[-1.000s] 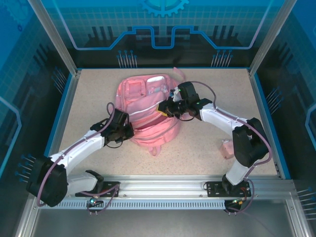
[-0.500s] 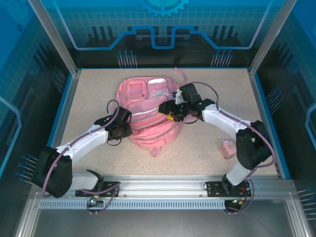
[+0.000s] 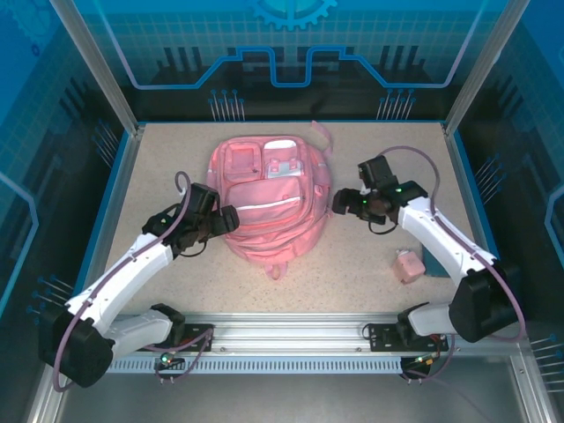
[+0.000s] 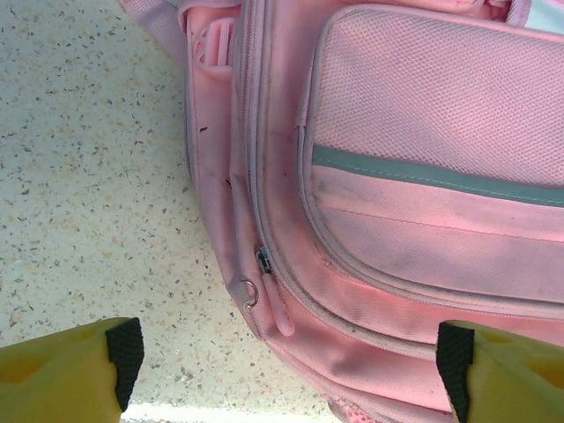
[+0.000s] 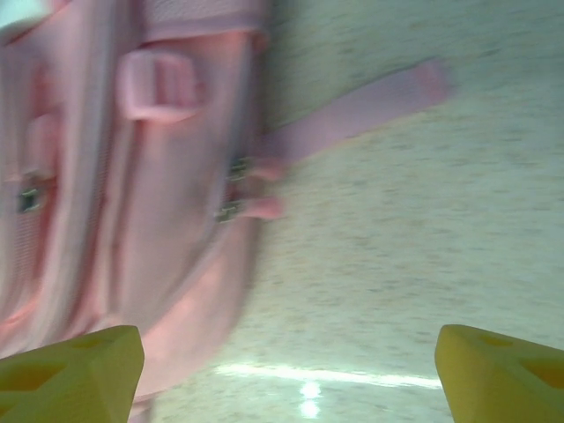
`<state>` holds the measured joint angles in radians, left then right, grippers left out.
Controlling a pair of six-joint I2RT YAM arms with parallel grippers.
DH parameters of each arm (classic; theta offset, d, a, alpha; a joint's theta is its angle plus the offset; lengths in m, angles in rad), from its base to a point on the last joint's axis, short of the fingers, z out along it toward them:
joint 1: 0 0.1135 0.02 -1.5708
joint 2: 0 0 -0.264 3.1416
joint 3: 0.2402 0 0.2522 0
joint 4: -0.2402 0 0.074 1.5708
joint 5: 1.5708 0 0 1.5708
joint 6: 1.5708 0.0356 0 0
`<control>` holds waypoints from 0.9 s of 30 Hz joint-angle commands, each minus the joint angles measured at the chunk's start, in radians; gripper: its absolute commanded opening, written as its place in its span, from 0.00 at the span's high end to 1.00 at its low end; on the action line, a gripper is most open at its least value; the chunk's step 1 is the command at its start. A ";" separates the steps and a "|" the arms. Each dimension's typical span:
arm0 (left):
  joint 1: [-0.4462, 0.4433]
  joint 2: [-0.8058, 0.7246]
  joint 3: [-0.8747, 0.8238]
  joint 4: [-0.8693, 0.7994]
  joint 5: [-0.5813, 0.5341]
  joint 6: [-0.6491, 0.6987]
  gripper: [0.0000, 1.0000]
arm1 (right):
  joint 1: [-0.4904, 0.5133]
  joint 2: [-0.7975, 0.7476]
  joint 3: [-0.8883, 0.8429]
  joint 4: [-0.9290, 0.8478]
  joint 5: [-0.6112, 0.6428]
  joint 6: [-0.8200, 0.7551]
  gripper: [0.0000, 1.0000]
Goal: Pack the student bag
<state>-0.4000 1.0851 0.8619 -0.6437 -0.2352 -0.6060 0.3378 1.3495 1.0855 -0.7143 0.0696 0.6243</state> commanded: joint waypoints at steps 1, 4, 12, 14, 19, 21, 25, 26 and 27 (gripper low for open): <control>0.008 -0.023 0.020 -0.023 0.021 0.024 0.10 | -0.080 -0.037 -0.025 -0.138 0.115 -0.074 0.12; 0.008 -0.024 0.013 -0.016 0.037 0.033 0.07 | -0.184 -0.043 -0.048 -0.205 0.155 -0.065 0.04; 0.008 -0.023 0.011 -0.001 0.050 0.053 0.03 | -0.437 -0.063 -0.184 -0.174 0.127 -0.094 0.00; 0.008 -0.022 0.009 0.001 0.051 0.054 0.03 | -0.479 -0.063 -0.200 -0.164 0.084 -0.091 0.00; 0.007 -0.022 0.007 0.010 0.060 0.054 0.03 | -0.510 -0.091 -0.290 -0.155 -0.029 -0.062 0.00; 0.009 -0.022 0.003 0.019 0.064 0.054 0.02 | -0.505 -0.117 -0.315 -0.157 -0.065 -0.055 0.00; 0.007 -0.014 0.000 0.035 0.069 0.058 0.02 | -0.475 -0.160 -0.342 -0.187 -0.103 -0.042 0.00; 0.008 -0.011 -0.001 0.038 0.069 0.060 0.02 | -0.461 -0.171 -0.348 -0.196 -0.105 -0.035 0.00; 0.009 -0.009 -0.001 0.040 0.069 0.060 0.02 | -0.447 -0.179 -0.351 -0.201 -0.106 -0.029 0.00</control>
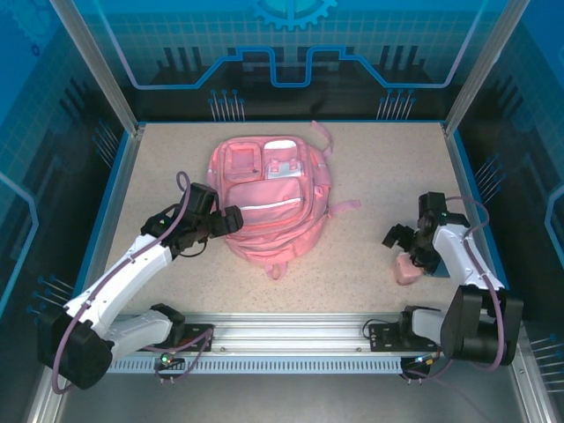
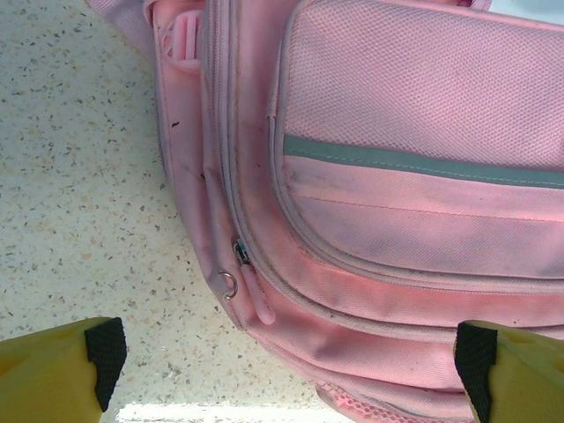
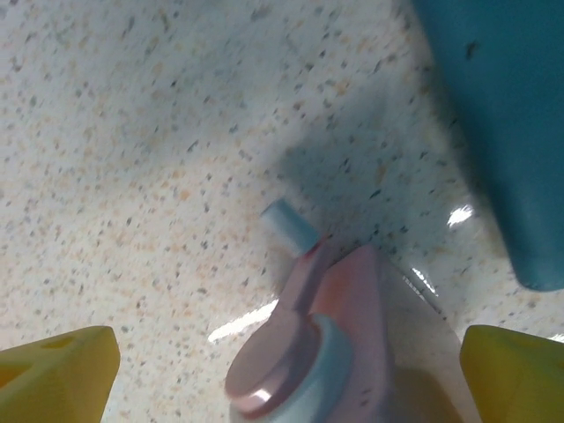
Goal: Pack the student bag
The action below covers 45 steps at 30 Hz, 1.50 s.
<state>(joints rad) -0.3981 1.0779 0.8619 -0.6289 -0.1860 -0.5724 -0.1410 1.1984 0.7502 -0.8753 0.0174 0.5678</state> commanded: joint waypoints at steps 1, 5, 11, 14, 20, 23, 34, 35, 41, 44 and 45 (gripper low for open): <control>0.006 0.002 -0.003 0.028 0.020 0.027 0.02 | 0.049 -0.036 -0.018 -0.046 -0.053 0.034 0.00; 0.006 0.005 -0.009 0.034 0.024 0.029 0.02 | 0.102 -0.046 -0.030 -0.063 -0.027 0.065 0.04; 0.005 -0.002 -0.021 0.035 0.026 0.027 0.02 | 0.154 -0.043 -0.038 -0.078 0.041 0.101 0.15; 0.007 -0.010 -0.027 0.037 0.026 0.027 0.02 | 0.172 -0.038 -0.037 -0.080 0.051 0.097 0.20; 0.006 -0.015 -0.030 0.037 0.029 0.023 0.02 | 0.206 -0.022 -0.034 -0.086 0.074 0.105 0.33; 0.007 -0.017 -0.028 0.031 0.035 0.021 0.01 | 0.223 -0.021 -0.027 -0.090 0.086 0.107 0.40; -0.012 -0.004 0.041 0.013 0.131 0.120 0.01 | 0.321 -0.045 0.056 -0.048 0.032 0.109 0.55; -0.024 0.008 0.056 0.012 0.133 0.139 0.01 | 0.331 -0.053 0.065 -0.032 0.014 0.111 0.55; -0.130 0.140 0.176 -0.011 0.110 0.320 0.03 | 0.363 -0.067 0.101 0.042 -0.076 0.120 0.55; -0.162 0.240 0.255 -0.043 0.069 0.397 0.04 | 0.374 -0.065 0.116 0.052 -0.092 0.114 0.55; -0.164 0.270 0.278 -0.052 0.063 0.411 0.06 | 0.377 -0.066 0.119 0.055 -0.098 0.112 0.55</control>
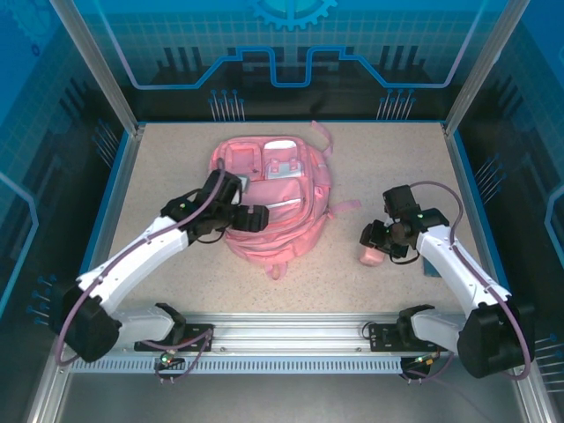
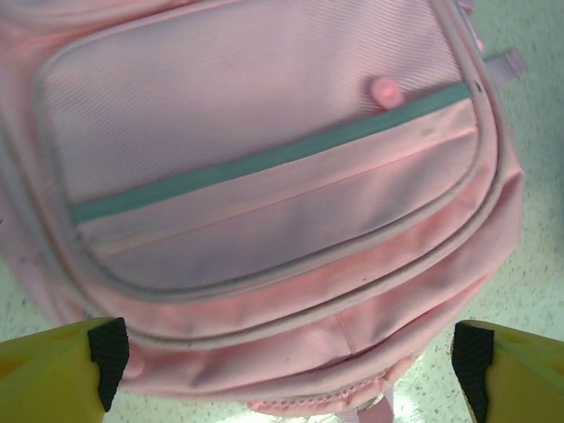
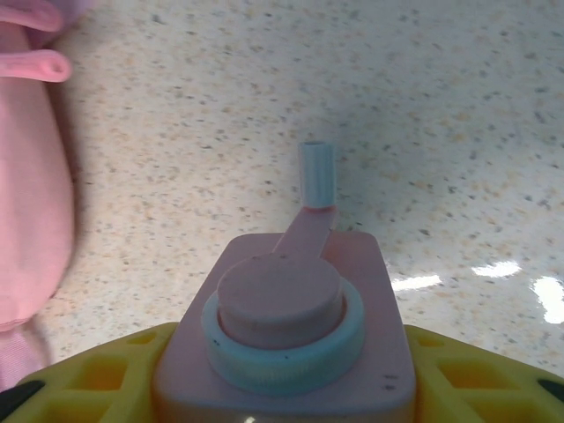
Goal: Pack the student bag
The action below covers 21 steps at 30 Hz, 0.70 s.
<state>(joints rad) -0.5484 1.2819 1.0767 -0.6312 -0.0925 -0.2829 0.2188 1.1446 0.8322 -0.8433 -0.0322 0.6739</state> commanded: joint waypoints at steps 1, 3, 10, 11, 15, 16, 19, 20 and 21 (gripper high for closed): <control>-0.014 0.104 0.096 -0.062 -0.033 0.135 0.07 | 0.019 -0.012 0.039 0.029 -0.053 0.005 0.55; -0.015 0.169 0.155 -0.086 -0.042 0.144 0.11 | 0.024 -0.011 0.042 0.036 -0.062 0.004 0.55; -0.034 0.326 0.278 -0.142 0.026 0.251 0.20 | 0.047 -0.026 0.025 0.064 -0.072 0.022 0.55; -0.037 0.334 0.280 -0.149 0.031 0.290 0.21 | 0.049 -0.027 0.024 0.064 -0.074 0.025 0.55; -0.054 0.355 0.272 -0.165 0.045 0.452 0.23 | 0.057 -0.037 0.018 0.065 -0.082 0.033 0.55; -0.055 0.363 0.273 -0.164 0.036 0.479 0.29 | 0.059 -0.039 0.016 0.068 -0.089 0.037 0.55; -0.054 0.405 0.286 -0.165 0.004 0.540 0.41 | 0.060 -0.046 0.009 0.079 -0.113 0.044 0.55; -0.056 0.418 0.291 -0.161 -0.016 0.550 0.42 | 0.060 -0.049 0.005 0.081 -0.119 0.045 0.55; -0.055 0.432 0.299 -0.158 -0.027 0.559 0.44 | 0.061 -0.053 0.002 0.082 -0.126 0.046 0.55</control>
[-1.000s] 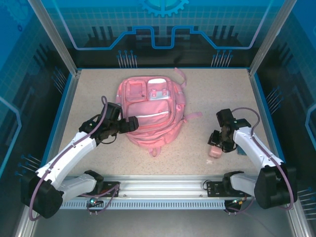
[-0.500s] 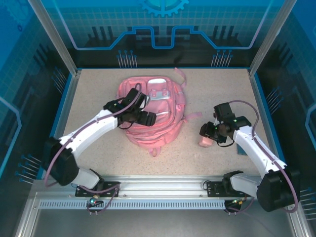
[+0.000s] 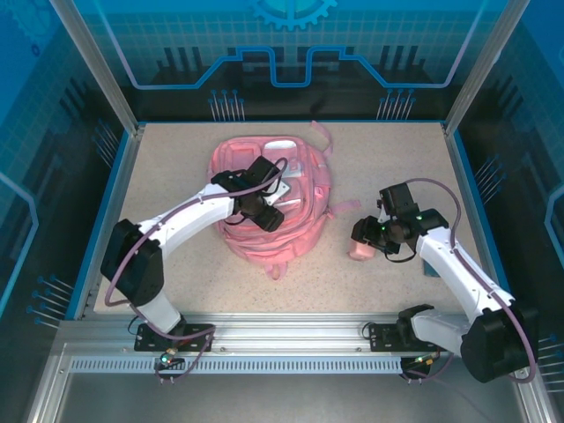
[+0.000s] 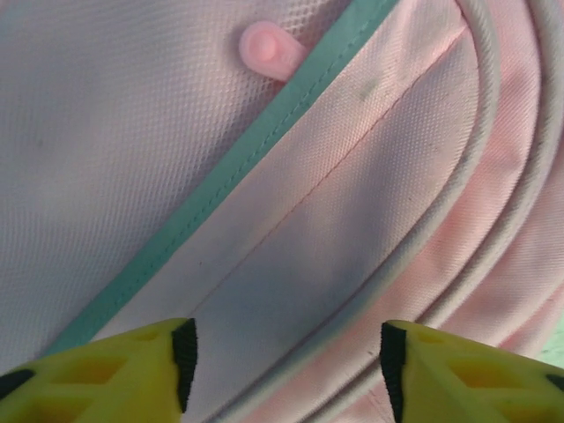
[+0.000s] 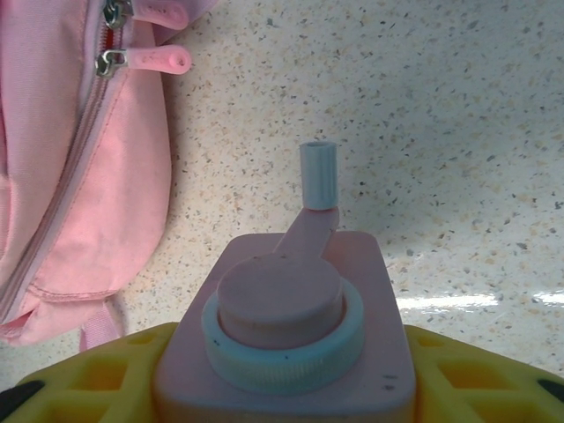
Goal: Pack the student bag
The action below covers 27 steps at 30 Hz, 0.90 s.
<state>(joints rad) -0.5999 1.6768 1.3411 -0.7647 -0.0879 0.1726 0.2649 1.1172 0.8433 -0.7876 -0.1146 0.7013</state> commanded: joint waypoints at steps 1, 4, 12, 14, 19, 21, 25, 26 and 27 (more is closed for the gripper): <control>-0.003 0.051 0.040 -0.018 -0.032 0.113 0.44 | 0.015 -0.029 -0.011 0.024 -0.050 0.018 0.55; -0.003 0.072 0.043 0.008 -0.024 0.136 0.43 | 0.015 -0.053 -0.019 0.017 -0.069 0.026 0.55; -0.005 0.086 0.049 0.000 -0.007 0.164 0.36 | 0.015 -0.115 -0.027 -0.010 -0.135 0.063 0.55; -0.006 0.077 0.042 -0.017 0.027 0.176 0.30 | 0.016 -0.117 -0.029 -0.012 -0.151 0.063 0.55; -0.018 0.093 0.022 -0.014 -0.018 0.197 0.33 | 0.016 -0.119 -0.030 -0.001 -0.164 0.049 0.55; -0.021 0.108 0.028 -0.002 -0.065 0.191 0.39 | 0.017 -0.117 -0.032 0.009 -0.168 0.050 0.55; -0.021 0.126 0.046 0.016 -0.094 0.189 0.46 | 0.016 -0.107 -0.033 0.033 -0.181 0.049 0.55; -0.023 0.130 0.050 0.015 -0.093 0.192 0.46 | 0.016 -0.102 -0.030 0.036 -0.183 0.046 0.55; -0.026 0.134 0.057 0.011 -0.093 0.197 0.46 | 0.015 -0.095 -0.025 0.038 -0.186 0.042 0.55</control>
<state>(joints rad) -0.6277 1.7851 1.3647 -0.7620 -0.1303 0.3508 0.2695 1.0164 0.8169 -0.7811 -0.2630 0.7448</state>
